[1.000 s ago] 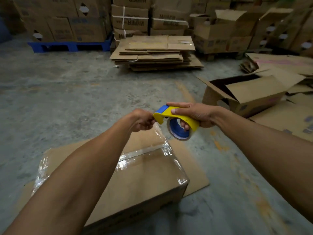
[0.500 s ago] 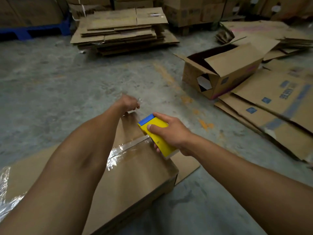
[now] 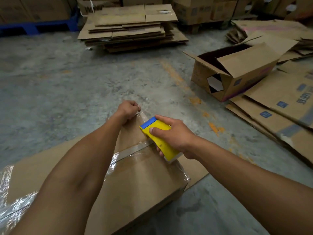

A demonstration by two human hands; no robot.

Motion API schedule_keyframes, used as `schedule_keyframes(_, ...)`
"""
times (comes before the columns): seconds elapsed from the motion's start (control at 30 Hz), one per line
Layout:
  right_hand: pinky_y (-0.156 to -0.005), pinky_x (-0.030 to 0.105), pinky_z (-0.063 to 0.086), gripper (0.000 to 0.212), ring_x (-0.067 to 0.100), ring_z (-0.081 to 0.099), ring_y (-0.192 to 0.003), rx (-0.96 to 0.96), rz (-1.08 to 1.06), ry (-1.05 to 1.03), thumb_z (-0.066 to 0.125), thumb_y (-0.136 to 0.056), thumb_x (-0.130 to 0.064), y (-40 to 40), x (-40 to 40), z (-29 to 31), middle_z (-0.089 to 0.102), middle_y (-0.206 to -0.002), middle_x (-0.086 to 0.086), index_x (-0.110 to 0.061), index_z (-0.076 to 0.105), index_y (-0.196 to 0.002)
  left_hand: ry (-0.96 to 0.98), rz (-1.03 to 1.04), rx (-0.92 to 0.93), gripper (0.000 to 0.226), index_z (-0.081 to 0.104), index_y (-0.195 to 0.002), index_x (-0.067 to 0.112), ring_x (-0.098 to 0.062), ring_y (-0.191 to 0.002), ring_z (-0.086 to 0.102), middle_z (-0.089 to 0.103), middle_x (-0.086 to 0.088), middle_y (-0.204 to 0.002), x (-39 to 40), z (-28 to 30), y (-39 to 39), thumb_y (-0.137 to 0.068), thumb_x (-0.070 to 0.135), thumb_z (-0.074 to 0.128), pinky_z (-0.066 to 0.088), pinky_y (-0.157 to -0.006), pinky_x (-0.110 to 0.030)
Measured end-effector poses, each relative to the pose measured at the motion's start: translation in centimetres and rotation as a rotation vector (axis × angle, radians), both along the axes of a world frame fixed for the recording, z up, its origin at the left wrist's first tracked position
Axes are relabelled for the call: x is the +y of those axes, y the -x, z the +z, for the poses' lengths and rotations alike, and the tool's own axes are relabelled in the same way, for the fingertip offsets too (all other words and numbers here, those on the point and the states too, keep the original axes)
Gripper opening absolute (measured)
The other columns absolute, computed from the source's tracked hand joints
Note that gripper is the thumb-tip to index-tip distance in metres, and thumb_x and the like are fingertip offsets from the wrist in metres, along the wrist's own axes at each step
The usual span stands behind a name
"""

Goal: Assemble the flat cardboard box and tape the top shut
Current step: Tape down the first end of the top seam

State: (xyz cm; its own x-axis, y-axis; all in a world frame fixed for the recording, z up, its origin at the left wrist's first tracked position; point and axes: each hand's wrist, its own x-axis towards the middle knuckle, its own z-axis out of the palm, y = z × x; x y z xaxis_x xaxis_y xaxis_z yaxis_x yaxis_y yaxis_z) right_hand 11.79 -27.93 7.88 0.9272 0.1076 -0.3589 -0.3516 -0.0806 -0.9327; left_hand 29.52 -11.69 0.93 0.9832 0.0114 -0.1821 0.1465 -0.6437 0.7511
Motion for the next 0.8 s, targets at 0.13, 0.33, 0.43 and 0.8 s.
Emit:
schedule_keyframes(0.13,-0.043,0.031,0.053,0.063,0.026,0.057,-0.044,0.007,-0.001,0.033,0.068,-0.09,-0.018,-0.3,0.0,0.0,0.062,-0.069,0.012,-0.033,0.042,-0.146,-0.014,-0.032,0.023,0.014,0.066,-0.081,0.013,-0.017,-0.058,0.046,0.055,-0.004,-0.064,0.1,-0.5,-0.2,-0.092,0.02,0.062,0.032,-0.046,-0.02)
schedule_keyframes(0.33,-0.042,0.031,0.055,0.061,0.023,0.057,-0.04,0.018,-0.001,0.066,0.067,-0.091,-0.018,-0.4,0.3,0.0,0.062,-0.069,0.013,-0.032,0.042,-0.145,-0.166,-0.086,0.141,0.031,0.062,-0.114,0.001,-0.038,-0.092,0.062,0.063,-0.028,-0.118,-0.4,-0.2,-0.5,-0.094,0.024,0.057,0.049,-0.079,-0.042)
schedule_keyframes(0.43,-0.044,0.034,0.056,0.061,0.026,0.058,-0.043,0.028,-0.018,0.102,0.068,-0.09,-0.019,-0.7,0.6,-0.1,0.062,-0.074,0.013,-0.032,0.044,-0.144,-0.204,-0.018,0.186,0.078,0.013,-0.154,0.024,-0.035,-0.119,0.055,0.037,-0.022,-0.15,-0.6,0.1,-0.6,-0.089,0.025,0.056,0.043,-0.1,-0.038)
schedule_keyframes(0.8,-0.032,0.024,0.047,0.062,0.019,0.053,-0.029,0.076,-0.044,0.138,0.062,-0.093,-0.011,-1.5,1.5,0.1,0.057,-0.059,0.017,-0.02,0.036,-0.149,-0.192,-0.272,-0.302,0.039,0.073,-0.108,0.02,-0.025,-0.101,0.066,0.074,-0.006,-0.103,0.9,-2.1,3.2,-0.094,0.044,0.045,0.05,-0.085,-0.037)
